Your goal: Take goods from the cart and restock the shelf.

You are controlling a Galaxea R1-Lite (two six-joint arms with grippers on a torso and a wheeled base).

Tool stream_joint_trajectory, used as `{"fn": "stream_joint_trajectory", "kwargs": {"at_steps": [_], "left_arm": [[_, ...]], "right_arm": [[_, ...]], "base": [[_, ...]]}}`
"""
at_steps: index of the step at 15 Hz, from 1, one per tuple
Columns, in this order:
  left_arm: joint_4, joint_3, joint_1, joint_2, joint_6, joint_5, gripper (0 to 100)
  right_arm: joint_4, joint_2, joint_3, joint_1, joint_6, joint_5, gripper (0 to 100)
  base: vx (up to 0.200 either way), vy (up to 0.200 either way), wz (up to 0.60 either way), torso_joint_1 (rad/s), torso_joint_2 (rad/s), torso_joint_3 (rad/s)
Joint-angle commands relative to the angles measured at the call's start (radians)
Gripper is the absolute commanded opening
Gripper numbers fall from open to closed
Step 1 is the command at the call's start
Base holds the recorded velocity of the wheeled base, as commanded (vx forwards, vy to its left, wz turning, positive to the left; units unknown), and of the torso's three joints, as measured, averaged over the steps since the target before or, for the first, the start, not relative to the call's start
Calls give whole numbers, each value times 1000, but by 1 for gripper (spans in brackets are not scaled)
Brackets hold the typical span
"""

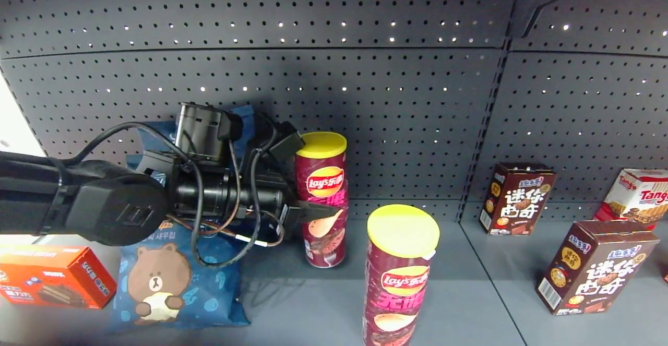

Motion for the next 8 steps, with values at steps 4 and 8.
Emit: {"fn": "stream_joint_trajectory", "kwargs": {"at_steps": [4,8], "left_arm": [[-89,-139,-15,134,-4,0,0],[-94,-177,-8,180,2,-46,0]], "right_arm": [[0,2,0,0,-1,3,100],[0,2,0,0,-3,3,100]], "base": [[0,0,0,0,0,0],[0,0,0,0,0,0]]}}
